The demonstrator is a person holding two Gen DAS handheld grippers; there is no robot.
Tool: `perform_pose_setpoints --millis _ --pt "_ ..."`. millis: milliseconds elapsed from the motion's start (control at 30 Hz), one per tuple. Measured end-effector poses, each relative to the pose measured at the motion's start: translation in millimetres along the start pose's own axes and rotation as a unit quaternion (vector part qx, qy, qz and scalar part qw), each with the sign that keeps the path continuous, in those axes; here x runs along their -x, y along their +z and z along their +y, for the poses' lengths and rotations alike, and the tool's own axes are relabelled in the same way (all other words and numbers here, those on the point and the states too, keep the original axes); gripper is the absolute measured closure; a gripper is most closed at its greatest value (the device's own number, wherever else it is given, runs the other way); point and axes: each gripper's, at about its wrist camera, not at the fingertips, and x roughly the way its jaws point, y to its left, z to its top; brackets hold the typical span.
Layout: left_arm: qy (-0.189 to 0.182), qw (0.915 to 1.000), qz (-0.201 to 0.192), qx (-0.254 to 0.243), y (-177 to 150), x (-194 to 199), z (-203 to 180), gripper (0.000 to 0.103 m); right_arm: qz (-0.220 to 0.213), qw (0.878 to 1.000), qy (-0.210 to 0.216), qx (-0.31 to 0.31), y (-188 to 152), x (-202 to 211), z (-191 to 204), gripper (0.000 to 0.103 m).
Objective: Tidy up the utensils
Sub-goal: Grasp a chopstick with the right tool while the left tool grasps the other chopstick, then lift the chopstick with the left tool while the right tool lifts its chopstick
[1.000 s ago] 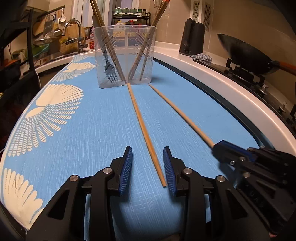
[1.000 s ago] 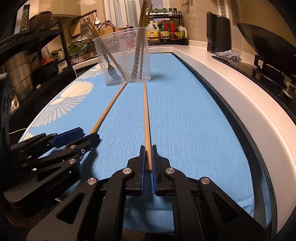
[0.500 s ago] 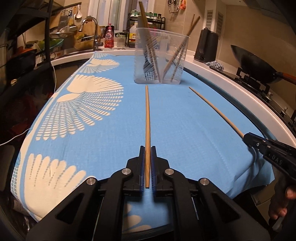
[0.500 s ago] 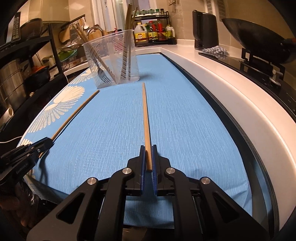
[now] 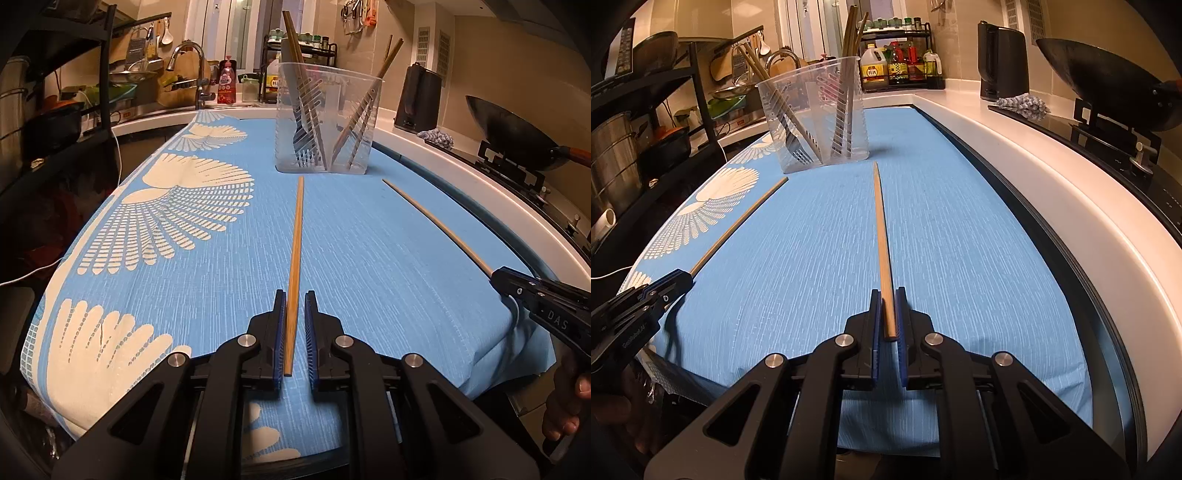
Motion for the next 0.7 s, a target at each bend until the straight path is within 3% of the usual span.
perform_pose_setpoints --millis 700 --pt "0.003 1.0000 -0.001 -0.002 -0.2 0.4 -0.2 0.092 -0.005 1.000 -0.004 0.007 -0.3 0.8 1.7 0.094"
